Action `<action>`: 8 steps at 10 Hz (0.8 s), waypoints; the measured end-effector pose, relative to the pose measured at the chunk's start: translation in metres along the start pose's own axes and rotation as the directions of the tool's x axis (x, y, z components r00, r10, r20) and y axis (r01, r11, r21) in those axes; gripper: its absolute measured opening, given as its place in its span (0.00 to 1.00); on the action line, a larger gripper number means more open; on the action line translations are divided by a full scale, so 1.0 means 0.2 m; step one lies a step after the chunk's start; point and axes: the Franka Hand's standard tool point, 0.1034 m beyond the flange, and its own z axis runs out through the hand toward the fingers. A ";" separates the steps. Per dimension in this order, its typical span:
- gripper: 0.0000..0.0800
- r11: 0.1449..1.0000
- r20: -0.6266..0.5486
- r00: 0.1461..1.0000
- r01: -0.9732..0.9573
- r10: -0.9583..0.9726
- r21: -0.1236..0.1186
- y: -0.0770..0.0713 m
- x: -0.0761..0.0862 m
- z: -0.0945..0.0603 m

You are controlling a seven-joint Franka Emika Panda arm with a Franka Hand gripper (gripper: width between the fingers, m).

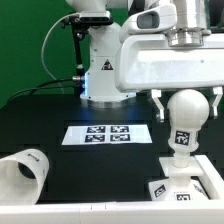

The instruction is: Assemble lamp

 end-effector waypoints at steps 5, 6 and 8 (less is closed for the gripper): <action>0.72 1.000 -0.002 1.000 0.001 -0.001 -0.009 0.02 -0.04 0.08; 0.72 1.000 -0.005 1.000 0.002 -0.002 -0.009 0.02 -0.04 0.08; 0.78 1.000 -0.004 1.000 0.002 -0.002 -0.009 0.02 -0.04 0.08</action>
Offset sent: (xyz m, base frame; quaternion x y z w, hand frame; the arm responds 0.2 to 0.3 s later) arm -0.0007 -0.0047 -0.0135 0.0034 0.0204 -0.0043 0.9998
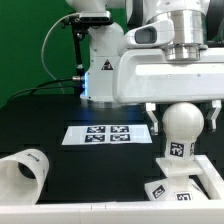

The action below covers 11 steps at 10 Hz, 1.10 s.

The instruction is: Assemble lamp

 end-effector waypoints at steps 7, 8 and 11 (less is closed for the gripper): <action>0.87 0.990 0.143 0.984 -0.119 0.108 0.074 0.15 0.04 -0.08; 0.87 0.989 0.142 0.983 -0.130 0.118 0.074 0.14 0.05 -0.08; 0.87 0.989 0.155 0.981 -0.127 0.114 0.077 0.07 0.01 -0.04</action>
Offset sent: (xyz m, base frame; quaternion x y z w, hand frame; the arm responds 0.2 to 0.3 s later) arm 0.0011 0.0206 0.0325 0.2328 -0.0826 0.1569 0.9562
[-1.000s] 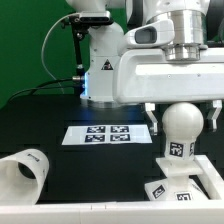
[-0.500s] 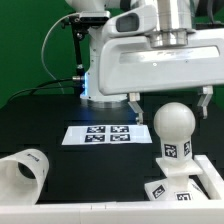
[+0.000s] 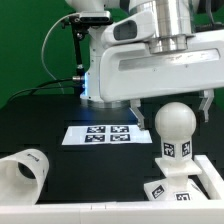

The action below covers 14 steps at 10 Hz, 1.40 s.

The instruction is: Assemble lamp

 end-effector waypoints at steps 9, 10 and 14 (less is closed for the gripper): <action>0.72 0.963 0.016 0.963 -0.270 0.270 -0.003 -0.05 -0.01 0.01; 0.72 0.914 0.011 0.914 -0.406 0.406 -0.006 -0.06 -0.01 0.02; 0.72 0.508 0.026 0.508 -0.861 0.861 -0.003 -0.05 -0.02 0.02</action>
Offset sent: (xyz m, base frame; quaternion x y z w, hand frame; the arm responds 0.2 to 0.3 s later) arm 0.0000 0.0000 0.0000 0.0000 0.0000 0.0000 1.0000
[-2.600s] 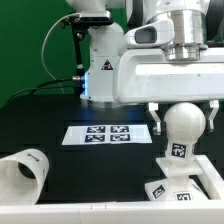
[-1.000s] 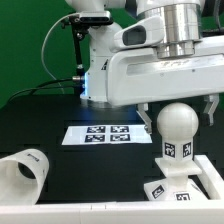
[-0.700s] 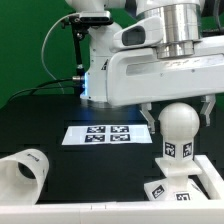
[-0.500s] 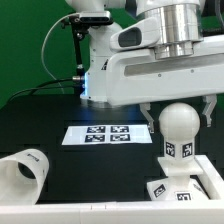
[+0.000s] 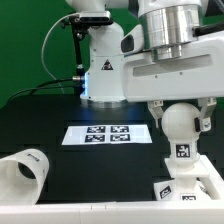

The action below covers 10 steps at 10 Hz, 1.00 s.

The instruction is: Assemble lamp

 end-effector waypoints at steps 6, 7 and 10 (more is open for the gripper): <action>0.86 0.991 0.037 0.990 -0.133 0.133 -0.003 0.00 -0.02 0.00; 0.86 0.998 0.076 0.996 0.047 -0.045 -0.029 0.01 0.00 -0.02; 0.87 0.886 0.140 0.880 0.462 -0.453 -0.036 -0.04 0.02 -0.05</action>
Offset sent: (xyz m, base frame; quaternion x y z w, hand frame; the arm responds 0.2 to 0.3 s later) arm 0.0000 0.0000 0.0000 0.0000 0.0000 0.0000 1.0000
